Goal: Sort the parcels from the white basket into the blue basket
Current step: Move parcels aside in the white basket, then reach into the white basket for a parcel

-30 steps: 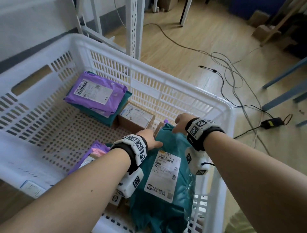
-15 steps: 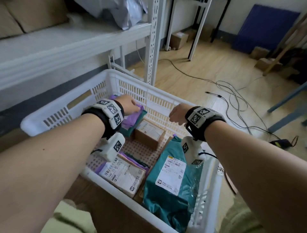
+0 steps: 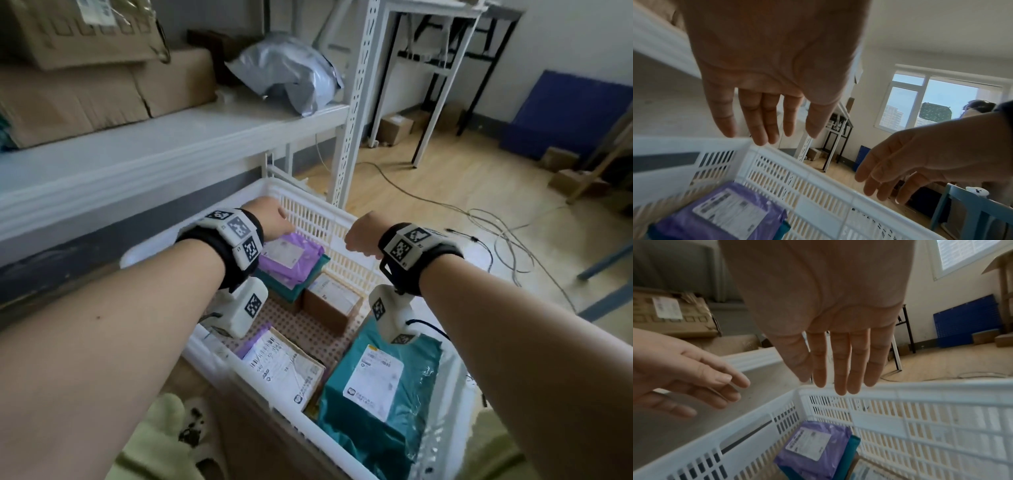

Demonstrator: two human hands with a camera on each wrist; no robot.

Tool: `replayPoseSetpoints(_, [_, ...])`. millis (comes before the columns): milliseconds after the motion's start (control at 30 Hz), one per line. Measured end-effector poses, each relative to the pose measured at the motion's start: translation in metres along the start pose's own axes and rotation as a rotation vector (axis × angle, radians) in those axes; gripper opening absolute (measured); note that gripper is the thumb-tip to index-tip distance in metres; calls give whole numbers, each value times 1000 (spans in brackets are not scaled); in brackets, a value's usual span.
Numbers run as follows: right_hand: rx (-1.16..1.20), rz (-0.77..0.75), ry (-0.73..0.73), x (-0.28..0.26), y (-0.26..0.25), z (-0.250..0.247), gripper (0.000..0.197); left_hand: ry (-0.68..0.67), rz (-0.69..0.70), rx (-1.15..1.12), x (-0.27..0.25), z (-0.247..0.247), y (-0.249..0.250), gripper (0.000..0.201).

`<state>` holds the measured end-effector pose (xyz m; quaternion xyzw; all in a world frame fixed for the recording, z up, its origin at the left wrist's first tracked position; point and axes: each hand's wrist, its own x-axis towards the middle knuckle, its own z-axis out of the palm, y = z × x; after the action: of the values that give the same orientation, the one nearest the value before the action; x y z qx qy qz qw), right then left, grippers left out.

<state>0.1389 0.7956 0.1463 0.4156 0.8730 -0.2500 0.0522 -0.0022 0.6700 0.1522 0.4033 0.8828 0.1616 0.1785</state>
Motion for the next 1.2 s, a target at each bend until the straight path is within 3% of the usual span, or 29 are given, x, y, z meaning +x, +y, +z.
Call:
replayPoseSetpoints(267, [-52, 119, -158, 94, 27, 81, 37, -99, -229, -179, 82, 63, -41, 26])
replayPoseSetpoints(400, [-202, 177, -248, 147, 48, 126, 34, -78, -487, -423, 135, 101, -63, 54])
replayPoseSetpoints(600, [-148, 226, -259, 192, 70, 189, 54, -25, -788, -753, 191, 171, -109, 99])
replayPoseSetpoints(733, [-193, 199, -190, 199, 77, 214, 84, -12, -770, -819, 201, 206, -129, 95])
replayPoseSetpoints(867, [-196, 258, -246, 203, 83, 211, 106, 51, -779, -907, 219, 240, -159, 126])
replayPoseSetpoints(933, [-202, 277, -273, 202, 87, 207, 102, 26, -816, -915, 225, 250, -169, 134])
replayPoseSetpoints(1033, [-184, 357, -339, 197, 90, 210, 85, 27, -825, -930, 231, 260, -180, 129])
replayPoseSetpoints(1200, [-134, 522, -329, 194, 98, 211, 87, 39, -789, -970, 229, 257, -179, 116])
